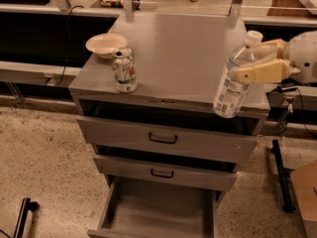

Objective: Pick blue plastic bottle from bottom drawer and place on counter

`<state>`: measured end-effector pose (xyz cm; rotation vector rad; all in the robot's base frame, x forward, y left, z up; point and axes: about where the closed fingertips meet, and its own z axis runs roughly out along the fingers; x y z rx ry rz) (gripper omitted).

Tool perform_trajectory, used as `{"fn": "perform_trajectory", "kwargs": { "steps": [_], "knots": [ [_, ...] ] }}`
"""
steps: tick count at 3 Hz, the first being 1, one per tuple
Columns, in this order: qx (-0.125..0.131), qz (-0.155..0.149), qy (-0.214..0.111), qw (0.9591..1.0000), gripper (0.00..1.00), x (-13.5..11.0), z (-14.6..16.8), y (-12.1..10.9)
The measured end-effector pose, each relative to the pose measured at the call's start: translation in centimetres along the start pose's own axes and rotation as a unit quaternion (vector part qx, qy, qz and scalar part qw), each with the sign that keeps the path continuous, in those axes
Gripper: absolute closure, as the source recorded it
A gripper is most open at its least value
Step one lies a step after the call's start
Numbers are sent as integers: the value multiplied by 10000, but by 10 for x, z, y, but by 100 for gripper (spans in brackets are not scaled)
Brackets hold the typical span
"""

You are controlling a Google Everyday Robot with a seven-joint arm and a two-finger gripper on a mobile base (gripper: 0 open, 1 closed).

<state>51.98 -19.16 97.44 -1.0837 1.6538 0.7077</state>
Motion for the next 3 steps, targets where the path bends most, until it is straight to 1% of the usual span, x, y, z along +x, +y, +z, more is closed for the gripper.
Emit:
{"fn": "perform_trajectory", "kwargs": {
  "steps": [1,2,3],
  "knots": [
    [-10,249,151,9996,100,-18,25,-26],
    [179,520,252,9982,100,-16,55,-51],
    [532,736,89,9958,100,-8,90,-74]
  ]
}}
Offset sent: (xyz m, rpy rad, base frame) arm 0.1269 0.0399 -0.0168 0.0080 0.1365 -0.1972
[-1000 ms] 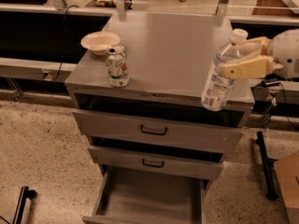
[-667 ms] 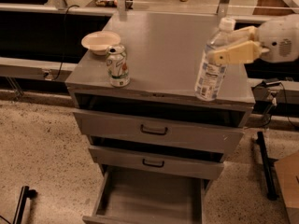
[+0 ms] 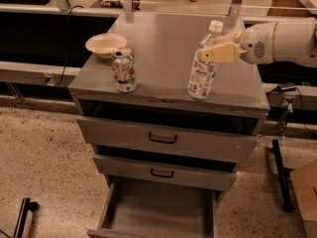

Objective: Pick blue plastic bottle from bottom drawer and place on counter

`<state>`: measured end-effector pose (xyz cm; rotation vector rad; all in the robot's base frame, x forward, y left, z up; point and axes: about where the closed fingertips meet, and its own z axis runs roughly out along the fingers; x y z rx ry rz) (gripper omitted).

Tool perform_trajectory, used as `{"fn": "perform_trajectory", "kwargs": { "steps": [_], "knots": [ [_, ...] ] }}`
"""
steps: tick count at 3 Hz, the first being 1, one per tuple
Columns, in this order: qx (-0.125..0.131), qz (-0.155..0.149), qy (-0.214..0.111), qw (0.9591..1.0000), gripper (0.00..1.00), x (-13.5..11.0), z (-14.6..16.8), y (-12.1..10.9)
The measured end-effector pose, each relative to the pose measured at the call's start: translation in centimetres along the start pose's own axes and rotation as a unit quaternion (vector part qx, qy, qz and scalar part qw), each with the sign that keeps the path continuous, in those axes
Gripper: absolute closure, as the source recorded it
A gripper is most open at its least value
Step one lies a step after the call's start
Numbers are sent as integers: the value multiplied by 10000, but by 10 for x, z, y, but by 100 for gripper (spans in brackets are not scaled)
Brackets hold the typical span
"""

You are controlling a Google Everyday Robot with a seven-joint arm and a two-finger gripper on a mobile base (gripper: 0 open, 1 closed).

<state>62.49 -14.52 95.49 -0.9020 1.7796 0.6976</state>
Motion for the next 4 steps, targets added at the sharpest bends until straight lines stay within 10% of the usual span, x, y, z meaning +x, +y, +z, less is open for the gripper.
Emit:
{"fn": "perform_trajectory", "kwargs": {
  "steps": [2,4],
  "knots": [
    [860,-869,-335,9919,82,-27,53,-35],
    [877,-899,-357,9914,36,-29,57,-36]
  ]
}}
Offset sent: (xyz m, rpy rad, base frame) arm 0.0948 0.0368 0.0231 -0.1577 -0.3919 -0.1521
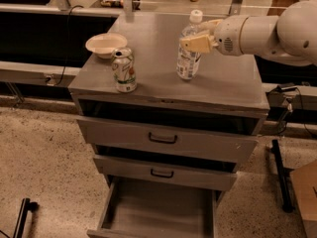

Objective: Pick blue plastic bottle from bottom drawer and place on counter

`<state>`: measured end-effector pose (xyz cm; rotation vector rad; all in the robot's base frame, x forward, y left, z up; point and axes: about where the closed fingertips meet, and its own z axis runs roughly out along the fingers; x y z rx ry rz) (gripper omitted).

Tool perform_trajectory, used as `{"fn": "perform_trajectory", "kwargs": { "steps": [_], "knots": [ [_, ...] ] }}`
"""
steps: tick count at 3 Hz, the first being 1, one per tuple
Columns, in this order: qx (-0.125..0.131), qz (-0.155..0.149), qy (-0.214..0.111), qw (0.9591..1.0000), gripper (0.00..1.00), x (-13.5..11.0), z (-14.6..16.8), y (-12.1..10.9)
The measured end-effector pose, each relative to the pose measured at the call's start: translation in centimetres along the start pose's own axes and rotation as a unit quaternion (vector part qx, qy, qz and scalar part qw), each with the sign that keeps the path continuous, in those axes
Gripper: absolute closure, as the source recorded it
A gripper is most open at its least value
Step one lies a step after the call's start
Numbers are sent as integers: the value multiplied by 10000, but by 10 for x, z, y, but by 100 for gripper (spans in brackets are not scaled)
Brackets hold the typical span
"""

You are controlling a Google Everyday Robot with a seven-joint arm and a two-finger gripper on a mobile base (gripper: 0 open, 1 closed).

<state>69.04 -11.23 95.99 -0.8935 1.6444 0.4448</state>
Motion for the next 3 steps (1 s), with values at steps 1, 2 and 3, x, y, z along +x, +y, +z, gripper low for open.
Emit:
{"fn": "perform_trajectory", "kwargs": {
  "steps": [1,2,3],
  "knots": [
    [-24,-2,-2,10000,11,0,2,2],
    [-40,-3,-3,10000,0,-1,4,3],
    [-40,-3,-3,10000,0,-1,4,3]
  ]
}}
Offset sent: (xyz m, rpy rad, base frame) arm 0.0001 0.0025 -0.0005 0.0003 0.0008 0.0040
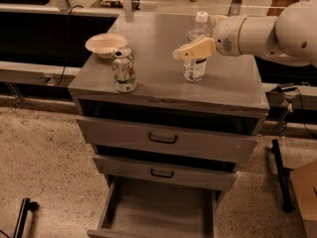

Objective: Pick blue plastic bottle from bottom drawer and place on counter

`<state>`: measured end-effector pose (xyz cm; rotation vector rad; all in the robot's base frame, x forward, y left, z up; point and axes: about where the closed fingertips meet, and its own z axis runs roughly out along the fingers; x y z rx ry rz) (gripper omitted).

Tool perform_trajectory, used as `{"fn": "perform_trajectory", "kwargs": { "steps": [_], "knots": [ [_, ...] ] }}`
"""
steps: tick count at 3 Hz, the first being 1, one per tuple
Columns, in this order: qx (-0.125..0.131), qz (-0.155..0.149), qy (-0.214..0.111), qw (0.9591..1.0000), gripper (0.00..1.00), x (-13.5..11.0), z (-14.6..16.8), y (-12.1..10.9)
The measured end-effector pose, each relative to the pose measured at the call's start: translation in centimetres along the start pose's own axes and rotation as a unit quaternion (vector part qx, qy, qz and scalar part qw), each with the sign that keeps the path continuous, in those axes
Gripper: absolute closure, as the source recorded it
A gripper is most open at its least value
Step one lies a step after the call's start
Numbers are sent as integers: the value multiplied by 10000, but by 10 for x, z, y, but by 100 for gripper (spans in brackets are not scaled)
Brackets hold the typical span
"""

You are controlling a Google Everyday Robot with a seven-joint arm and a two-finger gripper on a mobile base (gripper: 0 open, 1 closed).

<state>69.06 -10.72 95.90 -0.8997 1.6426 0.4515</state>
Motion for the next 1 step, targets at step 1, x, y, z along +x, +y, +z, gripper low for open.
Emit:
{"fn": "perform_trajectory", "kwargs": {
  "steps": [1],
  "knots": [
    [158,-4,-222,9996,0,6,-19,-10]
  ]
}}
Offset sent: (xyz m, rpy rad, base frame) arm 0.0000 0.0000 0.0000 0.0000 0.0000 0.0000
